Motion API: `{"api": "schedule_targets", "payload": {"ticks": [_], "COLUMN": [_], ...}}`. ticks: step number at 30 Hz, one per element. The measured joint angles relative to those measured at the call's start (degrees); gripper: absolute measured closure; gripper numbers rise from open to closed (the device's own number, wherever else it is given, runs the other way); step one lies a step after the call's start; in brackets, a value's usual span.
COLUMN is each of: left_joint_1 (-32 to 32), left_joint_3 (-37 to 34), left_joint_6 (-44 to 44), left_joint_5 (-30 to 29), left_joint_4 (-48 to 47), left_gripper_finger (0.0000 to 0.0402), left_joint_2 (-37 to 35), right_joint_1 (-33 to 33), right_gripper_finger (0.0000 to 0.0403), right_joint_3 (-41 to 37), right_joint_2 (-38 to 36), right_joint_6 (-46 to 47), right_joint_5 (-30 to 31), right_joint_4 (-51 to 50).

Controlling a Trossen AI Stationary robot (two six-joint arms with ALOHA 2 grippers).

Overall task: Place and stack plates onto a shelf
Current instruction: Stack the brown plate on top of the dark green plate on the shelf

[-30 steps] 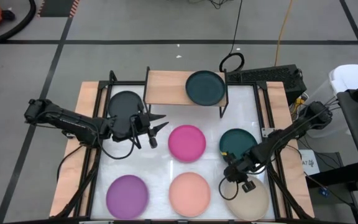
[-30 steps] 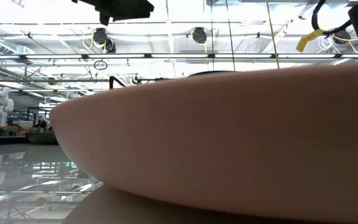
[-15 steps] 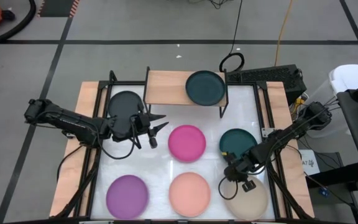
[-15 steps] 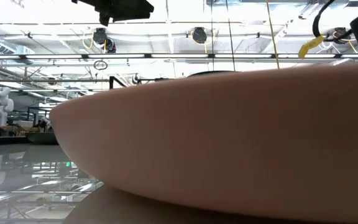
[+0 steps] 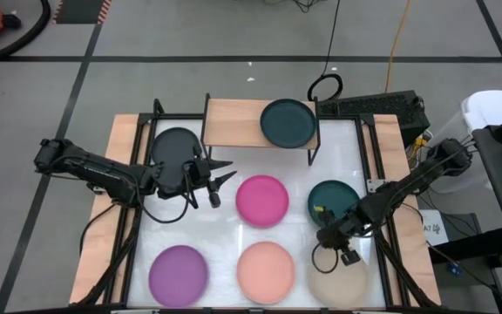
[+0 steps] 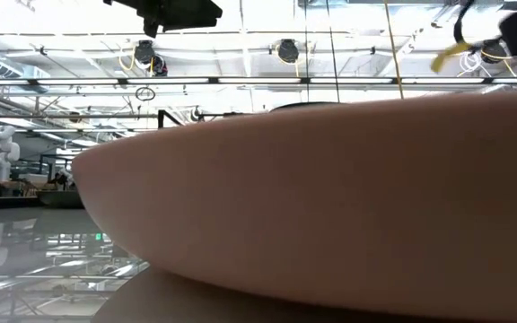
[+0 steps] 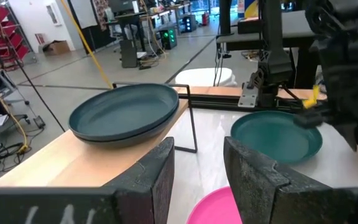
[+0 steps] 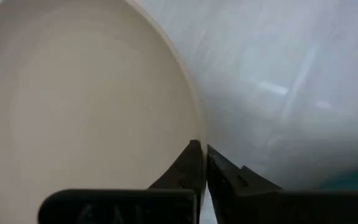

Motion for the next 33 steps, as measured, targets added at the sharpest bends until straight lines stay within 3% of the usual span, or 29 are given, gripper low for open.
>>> {"api": "schedule_targets", "payload": {"ticks": [7, 13, 18, 27, 33], "left_joint_1": [0.0, 0.0, 0.0, 0.0, 0.0], "left_joint_3": [0.0, 0.0, 0.0, 0.0, 0.0], "left_joint_6": [0.1, 0.4, 1.7, 0.5, 0.4], "left_joint_5": [0.0, 0.0, 0.0, 0.0, 0.0], "left_joint_4": [0.1, 1.0, 2.8, 6.0, 6.2], "left_gripper_finger": [0.0256, 0.0256, 0.0256, 0.0256, 0.0256], "left_joint_2": [0.0, 0.0, 0.0, 0.0, 0.0], "right_joint_1": [-4.5, -11.7, -20.4, -40.3, -53.1], "right_gripper_finger": [0.0402, 0.0402, 0.0402, 0.0403, 0.0403], "right_joint_3": [1.6, 4.4, 6.8, 13.9, 20.6], "right_joint_2": [-13.7, -24.1, -27.9, -25.1, -17.7], "right_joint_6": [3.4, -5.1, -12.1, -19.9, -18.2], "right_joint_5": [13.9, 28.7, 41.9, 42.6, 28.8], "right_joint_4": [-0.4, 3.7, 12.5, 17.7, 14.4]}}
